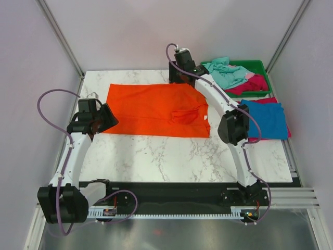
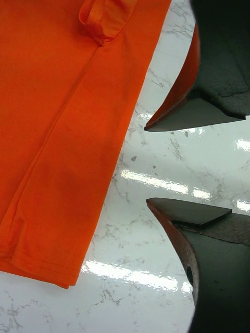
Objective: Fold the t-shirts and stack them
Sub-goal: Fold the tshirt
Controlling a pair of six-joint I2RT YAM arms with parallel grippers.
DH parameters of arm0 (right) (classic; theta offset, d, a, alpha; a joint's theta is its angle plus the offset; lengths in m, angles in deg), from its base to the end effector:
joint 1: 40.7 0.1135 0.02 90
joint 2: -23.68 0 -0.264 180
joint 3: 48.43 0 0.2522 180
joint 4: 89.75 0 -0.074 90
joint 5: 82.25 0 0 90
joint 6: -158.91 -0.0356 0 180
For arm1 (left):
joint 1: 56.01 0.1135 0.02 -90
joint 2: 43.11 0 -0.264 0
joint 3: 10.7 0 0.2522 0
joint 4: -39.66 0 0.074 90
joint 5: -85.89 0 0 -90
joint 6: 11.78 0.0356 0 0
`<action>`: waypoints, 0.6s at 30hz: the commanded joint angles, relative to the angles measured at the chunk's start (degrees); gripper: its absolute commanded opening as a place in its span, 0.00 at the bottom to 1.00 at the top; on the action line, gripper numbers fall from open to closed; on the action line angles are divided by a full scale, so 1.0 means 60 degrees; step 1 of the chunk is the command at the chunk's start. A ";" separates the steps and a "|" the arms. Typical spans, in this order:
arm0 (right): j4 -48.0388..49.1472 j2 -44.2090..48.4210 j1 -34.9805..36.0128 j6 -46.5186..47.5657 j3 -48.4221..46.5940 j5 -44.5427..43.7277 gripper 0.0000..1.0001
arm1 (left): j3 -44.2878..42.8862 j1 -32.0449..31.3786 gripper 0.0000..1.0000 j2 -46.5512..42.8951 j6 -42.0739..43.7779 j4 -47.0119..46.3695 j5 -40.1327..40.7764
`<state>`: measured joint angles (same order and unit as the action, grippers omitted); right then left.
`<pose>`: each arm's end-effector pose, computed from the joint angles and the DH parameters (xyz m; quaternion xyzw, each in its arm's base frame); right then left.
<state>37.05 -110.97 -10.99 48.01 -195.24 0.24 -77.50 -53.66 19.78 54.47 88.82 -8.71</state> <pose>0.4666 0.2609 0.2827 -0.0427 0.9076 0.1229 0.3993 0.2283 0.0065 0.2879 -0.1938 0.9036 -0.1071 0.3669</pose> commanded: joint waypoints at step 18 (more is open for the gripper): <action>0.2631 0.9006 -0.0396 -0.1787 1.2812 0.0604 0.78 | 0.0065 0.0750 0.66 0.1631 -0.0348 -0.0011 -0.0054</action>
<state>47.02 -61.86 -12.30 42.22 -123.57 -0.61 -76.58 -51.76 28.94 54.62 89.19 -8.32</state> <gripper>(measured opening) 0.762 0.649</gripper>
